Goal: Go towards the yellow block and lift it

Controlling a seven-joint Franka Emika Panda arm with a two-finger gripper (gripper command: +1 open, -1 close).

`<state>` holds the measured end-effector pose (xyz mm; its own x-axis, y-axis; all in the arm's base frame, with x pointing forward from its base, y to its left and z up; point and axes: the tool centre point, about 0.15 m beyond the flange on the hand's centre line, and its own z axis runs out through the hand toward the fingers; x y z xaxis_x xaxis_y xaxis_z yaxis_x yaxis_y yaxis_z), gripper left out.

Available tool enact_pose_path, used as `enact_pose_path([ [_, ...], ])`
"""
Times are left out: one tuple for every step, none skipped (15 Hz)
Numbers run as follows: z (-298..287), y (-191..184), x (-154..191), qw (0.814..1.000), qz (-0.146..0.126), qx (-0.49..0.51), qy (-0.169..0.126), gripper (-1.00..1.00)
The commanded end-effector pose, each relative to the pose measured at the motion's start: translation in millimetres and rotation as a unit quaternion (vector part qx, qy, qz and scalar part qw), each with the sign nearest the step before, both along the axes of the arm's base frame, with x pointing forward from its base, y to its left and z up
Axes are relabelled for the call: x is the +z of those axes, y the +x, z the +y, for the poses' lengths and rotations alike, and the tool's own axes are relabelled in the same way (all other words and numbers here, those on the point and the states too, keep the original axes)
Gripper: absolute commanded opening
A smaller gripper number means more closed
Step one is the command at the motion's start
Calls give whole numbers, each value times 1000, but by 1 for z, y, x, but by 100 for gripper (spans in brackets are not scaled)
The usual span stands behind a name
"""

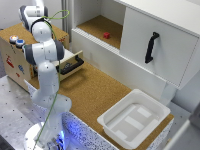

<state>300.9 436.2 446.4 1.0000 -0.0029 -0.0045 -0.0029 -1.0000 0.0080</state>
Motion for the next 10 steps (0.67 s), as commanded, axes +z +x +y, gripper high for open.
enact_pose_path([
  [-65,-17,41,998,-38,-45,24,-100],
  [-76,-18,46,998,-40,-47,19,-100],
  [-87,-20,48,998,-45,-49,13,-100],
  [-96,-21,47,998,-45,-50,12,-100],
  [-114,-23,44,997,-48,-57,23,-100],
  [-128,-23,40,997,-47,-59,30,-100],
  [-141,-23,36,997,-43,-59,34,-100],
  [-158,-24,32,997,-42,-58,39,-100],
  [-176,-24,28,997,-40,-56,44,-100],
  [-194,-23,21,997,-33,-53,51,-100],
])
